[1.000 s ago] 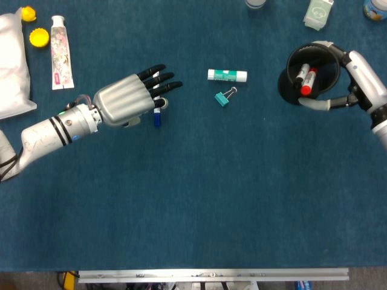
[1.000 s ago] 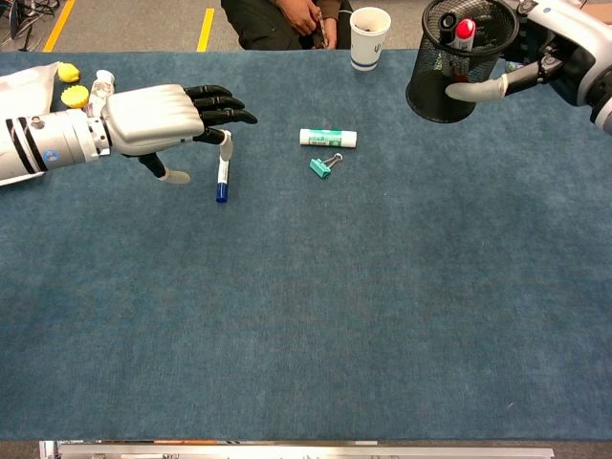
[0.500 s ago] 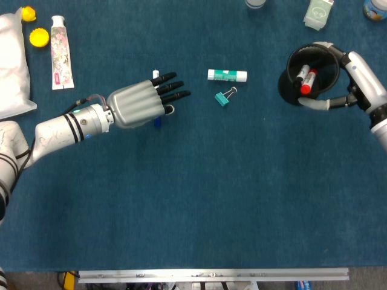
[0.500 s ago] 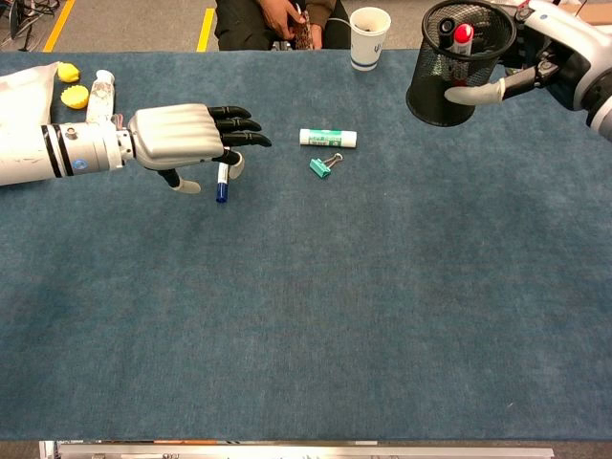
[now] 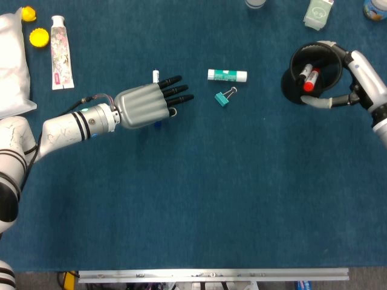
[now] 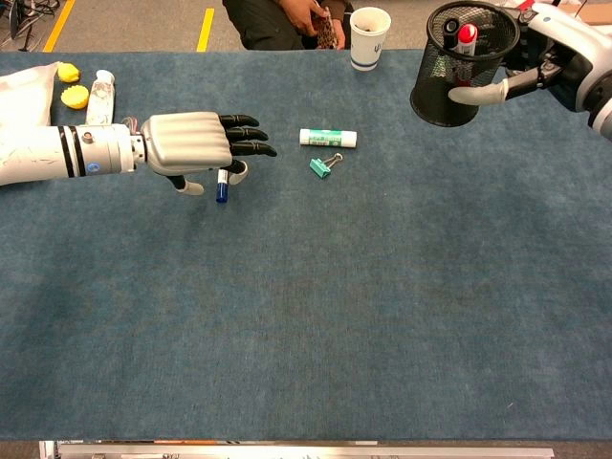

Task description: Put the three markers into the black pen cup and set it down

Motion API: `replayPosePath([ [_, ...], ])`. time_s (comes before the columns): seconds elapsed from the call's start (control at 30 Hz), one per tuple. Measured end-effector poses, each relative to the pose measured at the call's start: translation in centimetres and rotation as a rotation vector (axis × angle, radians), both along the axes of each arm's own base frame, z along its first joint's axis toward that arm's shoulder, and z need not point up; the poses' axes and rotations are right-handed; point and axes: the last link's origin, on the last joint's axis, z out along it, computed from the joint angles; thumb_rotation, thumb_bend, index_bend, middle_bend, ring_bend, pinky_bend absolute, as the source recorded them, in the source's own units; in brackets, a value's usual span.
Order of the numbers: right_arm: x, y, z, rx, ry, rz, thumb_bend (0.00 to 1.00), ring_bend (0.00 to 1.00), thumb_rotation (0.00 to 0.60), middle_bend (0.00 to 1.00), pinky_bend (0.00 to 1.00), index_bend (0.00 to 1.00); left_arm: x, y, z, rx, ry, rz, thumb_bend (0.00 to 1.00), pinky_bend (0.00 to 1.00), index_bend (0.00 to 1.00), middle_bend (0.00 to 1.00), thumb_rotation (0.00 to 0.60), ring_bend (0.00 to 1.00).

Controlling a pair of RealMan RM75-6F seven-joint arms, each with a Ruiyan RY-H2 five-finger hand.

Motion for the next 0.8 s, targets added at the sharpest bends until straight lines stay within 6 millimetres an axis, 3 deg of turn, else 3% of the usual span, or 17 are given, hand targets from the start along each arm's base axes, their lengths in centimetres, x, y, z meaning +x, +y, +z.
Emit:
replayPosePath([
  [0.8,-0.5,-0.1,-0.2,0.003,0.0,-0.006,0.16,0.28,0.6,0.35,0.3,0.39,-0.4,0.0,-1.3,0.02,0.047,-0.007,0.2,0.05,0.48,0.05,0.6,0.0],
])
